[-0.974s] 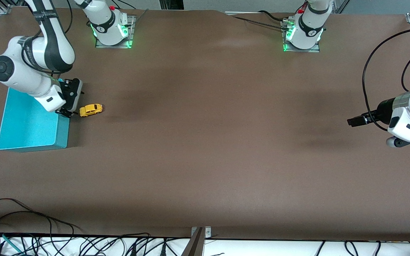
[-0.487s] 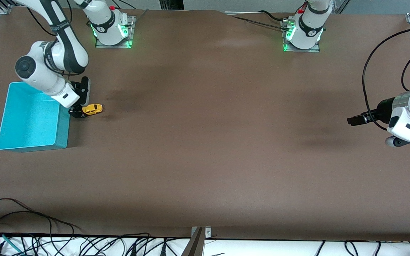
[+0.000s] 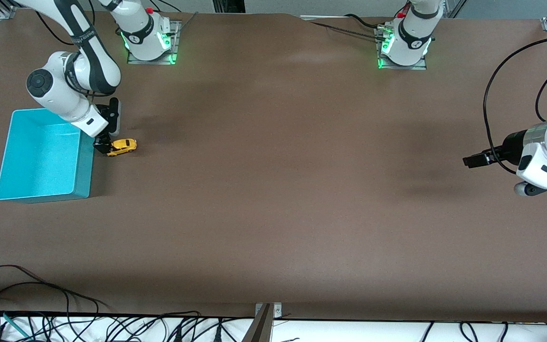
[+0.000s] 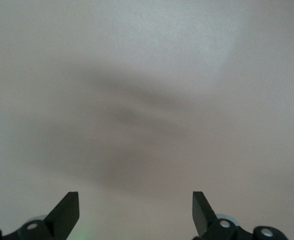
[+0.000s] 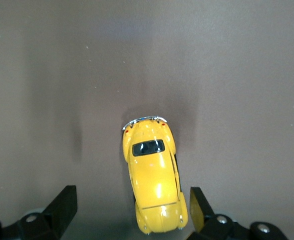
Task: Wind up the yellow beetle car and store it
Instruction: 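Close the right gripper on the yellow car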
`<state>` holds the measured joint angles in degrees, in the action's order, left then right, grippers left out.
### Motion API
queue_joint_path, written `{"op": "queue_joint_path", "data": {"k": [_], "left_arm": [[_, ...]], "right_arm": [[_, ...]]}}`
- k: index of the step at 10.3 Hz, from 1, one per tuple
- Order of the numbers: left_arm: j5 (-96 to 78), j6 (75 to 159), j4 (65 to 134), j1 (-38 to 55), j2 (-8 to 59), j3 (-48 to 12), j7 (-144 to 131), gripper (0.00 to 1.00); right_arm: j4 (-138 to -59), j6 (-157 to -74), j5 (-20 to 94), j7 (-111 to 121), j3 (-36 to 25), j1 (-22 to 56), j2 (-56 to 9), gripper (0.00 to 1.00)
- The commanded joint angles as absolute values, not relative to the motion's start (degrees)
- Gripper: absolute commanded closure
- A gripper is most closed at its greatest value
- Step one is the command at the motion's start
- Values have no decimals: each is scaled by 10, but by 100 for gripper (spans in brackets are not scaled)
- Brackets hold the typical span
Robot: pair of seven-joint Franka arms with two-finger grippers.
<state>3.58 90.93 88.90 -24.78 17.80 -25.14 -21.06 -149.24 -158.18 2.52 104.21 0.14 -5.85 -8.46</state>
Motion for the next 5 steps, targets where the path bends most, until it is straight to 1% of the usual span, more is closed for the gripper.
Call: {"op": "queue_joint_path", "data": {"k": [1, 3, 4, 5], "left_arm": [[19, 900, 889, -252, 168, -250, -196, 0], [19, 900, 890, -252, 168, -250, -196, 0], [19, 899, 890, -252, 168, -250, -196, 0], [19, 900, 890, -252, 168, -250, -196, 0]], "right_arm": [[-1496, -1624, 36, 1060, 7, -66, -113, 0], [-1497, -1641, 36, 1060, 7, -66, -122, 0], [-1497, -1640, 35, 1060, 7, -66, -120, 16], [-1497, -1638, 35, 1061, 8, -66, -114, 48]]}}
